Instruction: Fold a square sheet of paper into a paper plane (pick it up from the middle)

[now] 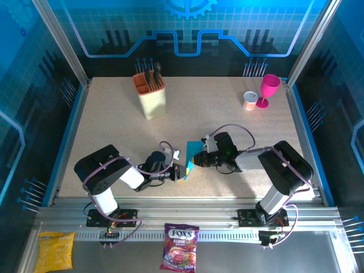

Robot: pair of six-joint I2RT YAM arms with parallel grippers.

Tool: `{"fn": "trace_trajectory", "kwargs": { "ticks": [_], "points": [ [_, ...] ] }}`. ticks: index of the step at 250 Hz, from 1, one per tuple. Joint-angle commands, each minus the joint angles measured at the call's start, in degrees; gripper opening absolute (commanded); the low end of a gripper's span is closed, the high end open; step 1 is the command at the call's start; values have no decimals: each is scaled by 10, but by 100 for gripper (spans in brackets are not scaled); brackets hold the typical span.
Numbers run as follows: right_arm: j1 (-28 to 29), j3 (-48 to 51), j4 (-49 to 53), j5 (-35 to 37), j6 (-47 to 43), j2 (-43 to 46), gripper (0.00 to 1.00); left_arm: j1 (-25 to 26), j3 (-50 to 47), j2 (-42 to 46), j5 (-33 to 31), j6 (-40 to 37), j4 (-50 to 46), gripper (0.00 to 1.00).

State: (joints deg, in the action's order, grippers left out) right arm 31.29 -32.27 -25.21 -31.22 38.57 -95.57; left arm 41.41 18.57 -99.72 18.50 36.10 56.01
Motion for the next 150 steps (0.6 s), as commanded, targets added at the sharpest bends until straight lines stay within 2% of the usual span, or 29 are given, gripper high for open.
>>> {"fn": "trace_trajectory", "kwargs": {
  "ticks": [1, 150],
  "points": [
    [11, -27, -21, -11, 1, -22, 1, -7, -17, -22, 1, -4, -31, 0],
    [26, -55, -9, 4, 7, -86, 0, -12, -19, -30, 6, 0, -20, 0]
  ]
}}
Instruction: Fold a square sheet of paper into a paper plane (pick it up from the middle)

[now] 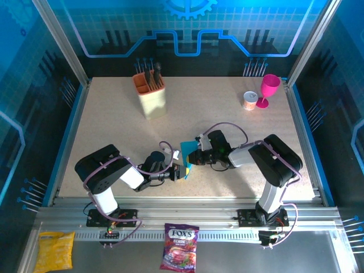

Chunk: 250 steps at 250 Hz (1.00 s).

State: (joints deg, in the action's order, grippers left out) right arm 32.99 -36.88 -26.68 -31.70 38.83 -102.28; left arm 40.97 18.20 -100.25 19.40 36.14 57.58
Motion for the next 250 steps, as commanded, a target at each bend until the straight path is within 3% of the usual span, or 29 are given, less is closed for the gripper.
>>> {"fn": "trace_trajectory", "kwargs": {
  "ticks": [1, 81, 128, 159, 183, 221, 250],
  "points": [
    [9, -9, 6, 9, 4, -19, 0, -8, -16, -25, -3, 0, -36, 0],
    [17, -44, 95, 36, -2, -53, 0, -11, -14, -13, 4, -3, -45, 0],
    [18, -44, 130, 50, -2, -65, 0, -20, -15, 63, -3, -2, -92, 27],
    [18, -40, 131, 54, 1, -70, 0, -21, 2, 148, -21, -26, -184, 36],
    [19, -37, 127, 55, 5, -73, 0, -21, 28, 196, -30, -56, -269, 33],
    [20, -37, 123, 53, 10, -81, 0, -19, 71, 208, -14, -90, -336, 2],
    [21, -38, 121, 53, 15, -87, 0, -11, 93, 187, 1, -104, -347, 0]
  ]
}}
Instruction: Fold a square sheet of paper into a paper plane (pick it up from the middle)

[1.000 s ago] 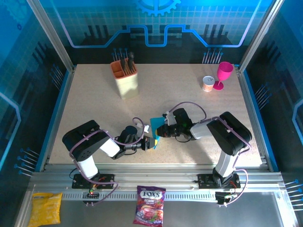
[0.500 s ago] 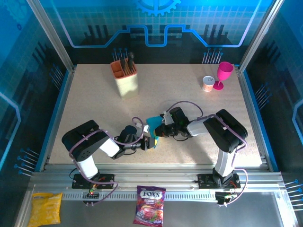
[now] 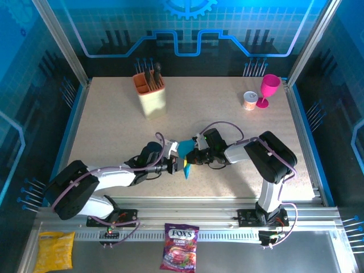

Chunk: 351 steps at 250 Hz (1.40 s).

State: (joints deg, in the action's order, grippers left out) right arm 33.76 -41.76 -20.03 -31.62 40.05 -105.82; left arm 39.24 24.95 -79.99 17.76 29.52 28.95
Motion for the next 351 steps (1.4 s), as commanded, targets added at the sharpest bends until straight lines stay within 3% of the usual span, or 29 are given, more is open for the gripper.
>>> {"fn": "trace_trajectory", "kwargs": {
  "ticks": [1, 66, 173, 247, 351],
  "points": [
    [13, 11, 54, 52, 3, -52, 0, 7, 26, -17, 18, -38, -62, 0],
    [15, 13, 50, 48, 6, -56, 0, 36, 65, -59, 21, -66, -81, 0],
    [17, 13, 51, 48, 7, -52, 0, 43, 114, -130, 14, -114, -109, 0],
    [19, 14, 57, 50, 8, -50, 0, 58, 112, -156, -29, -134, -141, 0],
    [22, 11, 86, 66, 7, -50, 0, 86, 46, -145, -58, -93, -104, 0]
  ]
}}
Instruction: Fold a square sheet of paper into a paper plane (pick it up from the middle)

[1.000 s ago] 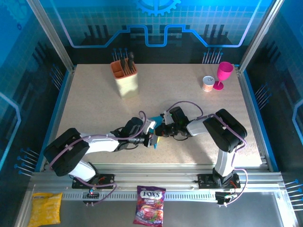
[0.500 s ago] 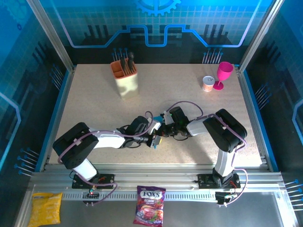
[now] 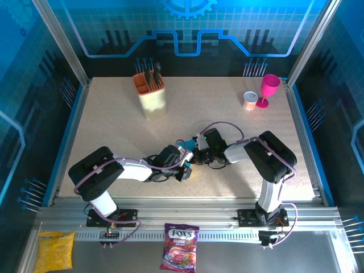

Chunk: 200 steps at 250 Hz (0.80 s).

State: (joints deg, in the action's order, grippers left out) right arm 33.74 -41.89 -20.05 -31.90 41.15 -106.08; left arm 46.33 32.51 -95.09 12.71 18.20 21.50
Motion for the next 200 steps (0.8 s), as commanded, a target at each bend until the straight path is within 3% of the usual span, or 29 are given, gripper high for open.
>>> {"fn": "trace_trajectory", "kwargs": {
  "ticks": [1, 200],
  "points": [
    [23, 13, 87, 69, -4, -47, 0, 16, -30, 5, -8, 21, -29, 0],
    [27, 9, 117, 93, 7, -47, 0, 148, -160, 55, -57, 155, 30, 0]
  ]
}}
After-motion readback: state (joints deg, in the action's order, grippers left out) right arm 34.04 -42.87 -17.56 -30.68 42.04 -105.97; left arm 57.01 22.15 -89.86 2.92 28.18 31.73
